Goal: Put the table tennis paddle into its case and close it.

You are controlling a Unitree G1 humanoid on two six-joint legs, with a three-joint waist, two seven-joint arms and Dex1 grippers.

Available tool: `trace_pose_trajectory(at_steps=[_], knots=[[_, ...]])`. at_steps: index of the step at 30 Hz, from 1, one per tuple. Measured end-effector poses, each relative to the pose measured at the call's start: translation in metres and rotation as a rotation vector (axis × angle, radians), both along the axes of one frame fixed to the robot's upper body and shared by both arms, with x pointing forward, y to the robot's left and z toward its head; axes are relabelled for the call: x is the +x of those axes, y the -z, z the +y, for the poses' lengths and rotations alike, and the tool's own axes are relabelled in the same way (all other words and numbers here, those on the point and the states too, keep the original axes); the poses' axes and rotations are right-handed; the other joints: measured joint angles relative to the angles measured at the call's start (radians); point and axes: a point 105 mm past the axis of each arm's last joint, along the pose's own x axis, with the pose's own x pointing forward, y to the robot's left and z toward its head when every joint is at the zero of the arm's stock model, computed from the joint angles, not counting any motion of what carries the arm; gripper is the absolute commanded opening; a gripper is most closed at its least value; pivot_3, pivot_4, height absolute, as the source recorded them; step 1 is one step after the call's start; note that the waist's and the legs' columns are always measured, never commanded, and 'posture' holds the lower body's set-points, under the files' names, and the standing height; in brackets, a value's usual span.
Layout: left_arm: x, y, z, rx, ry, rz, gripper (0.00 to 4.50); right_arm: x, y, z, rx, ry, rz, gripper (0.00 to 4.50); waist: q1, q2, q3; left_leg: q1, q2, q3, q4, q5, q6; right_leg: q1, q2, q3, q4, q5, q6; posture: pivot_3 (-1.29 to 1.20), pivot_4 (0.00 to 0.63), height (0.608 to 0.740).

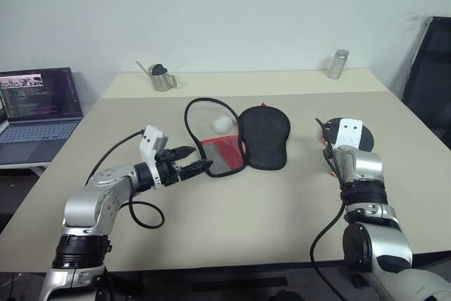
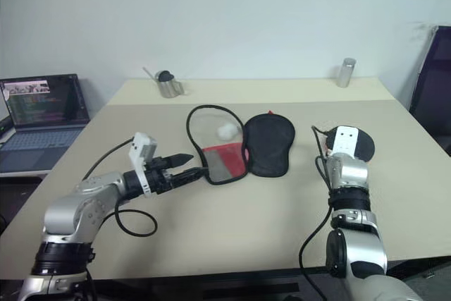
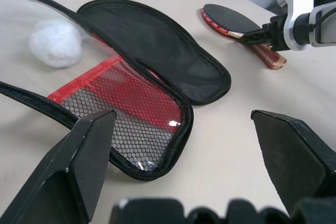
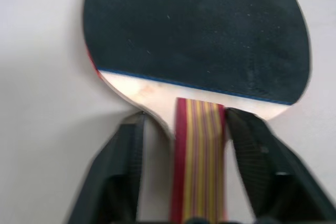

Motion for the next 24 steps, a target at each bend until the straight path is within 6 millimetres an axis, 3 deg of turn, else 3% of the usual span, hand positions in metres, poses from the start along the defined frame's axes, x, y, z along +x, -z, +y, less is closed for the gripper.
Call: trace_pose_trajectory(at_steps=[6, 12, 15, 24], knots=[[-0.003, 0.001, 0.004, 0.005, -0.019, 0.007, 4.50, 0.000, -0.002, 0.001, -0.016, -0.020, -0.003, 1.71, 0.000, -0.001, 0.000, 0.000, 0.000, 0.000, 0.000, 0.000, 0.001, 0.000, 0.000, 0.000, 0.000, 0.000, 0.000, 0.00, 0.150, 0.740], [-0.006, 0.003, 0.006, 0.007, -0.022, 0.017, 4.50, -0.005, -0.029, 0.019, 0.014, -0.118, -0.049, 3.65, -0.008, 0.000, 0.000, -0.002, 0.002, 0.000, -0.001, 0.000, 0.000, -0.003, 0.002, 0.000, 0.000, 0.000, 0.000, 0.00, 0.150, 0.740], [-0.006, 0.003, 0.006, 0.008, -0.024, 0.016, 4.50, -0.006, -0.031, 0.022, 0.014, -0.126, -0.044, 4.49, -0.005, 0.000, 0.000, -0.002, 0.001, 0.000, -0.001, 0.000, 0.001, -0.002, 0.002, 0.000, -0.001, 0.000, 0.000, 0.00, 0.150, 0.740], [-0.004, 0.001, 0.004, 0.004, -0.018, 0.009, 4.50, -0.014, -0.034, 0.017, 0.019, -0.089, -0.020, 4.49, 0.000, 0.000, 0.000, -0.002, 0.001, -0.001, -0.001, 0.000, 0.001, -0.003, 0.002, 0.000, -0.001, 0.000, 0.000, 0.00, 0.150, 0.740]])
